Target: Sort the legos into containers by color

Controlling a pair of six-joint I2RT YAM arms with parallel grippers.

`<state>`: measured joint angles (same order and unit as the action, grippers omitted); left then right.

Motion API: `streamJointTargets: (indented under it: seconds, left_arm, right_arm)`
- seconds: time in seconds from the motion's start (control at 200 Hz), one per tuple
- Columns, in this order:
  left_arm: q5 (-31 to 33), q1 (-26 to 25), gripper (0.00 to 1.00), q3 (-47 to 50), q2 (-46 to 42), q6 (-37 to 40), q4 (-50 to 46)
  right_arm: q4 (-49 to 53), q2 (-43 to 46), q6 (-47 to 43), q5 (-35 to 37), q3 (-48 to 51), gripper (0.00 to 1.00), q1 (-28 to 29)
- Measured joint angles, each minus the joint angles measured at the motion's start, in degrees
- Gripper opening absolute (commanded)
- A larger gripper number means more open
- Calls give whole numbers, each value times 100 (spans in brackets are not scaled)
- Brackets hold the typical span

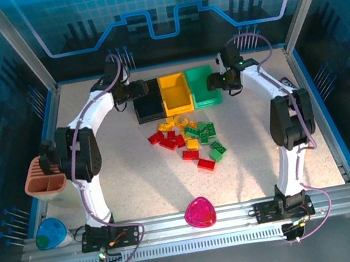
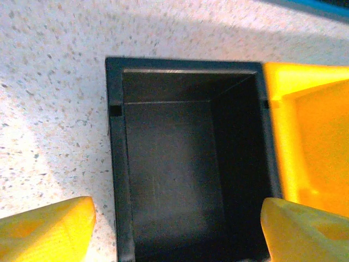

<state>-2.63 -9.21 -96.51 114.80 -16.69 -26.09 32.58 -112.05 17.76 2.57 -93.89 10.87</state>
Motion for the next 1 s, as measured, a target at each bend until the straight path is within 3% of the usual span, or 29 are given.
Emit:
streamJointTargets:
  seconds: [0.41, 0.695, 0.866, 1.001]
  left_arm:
    - [20, -474, 79, 2345, -2566, -144, 431]
    - [66, -1051, 73, 3884, -3248, -328, 667]
    - [59, -1117, 71, 4662, -3425, -595, 944]
    - [0, -1117, 70, 5036, -3425, -772, 1182]
  right_arm:
    - [-7, 1998, -33, -210, 1187, 75, 264]
    - [11, 2570, -131, -299, 2114, 71, 938]
    - [-7, 2546, -120, -308, 2651, 64, 1281]
    - [-136, 2409, -120, -363, 2924, 67, 1565]
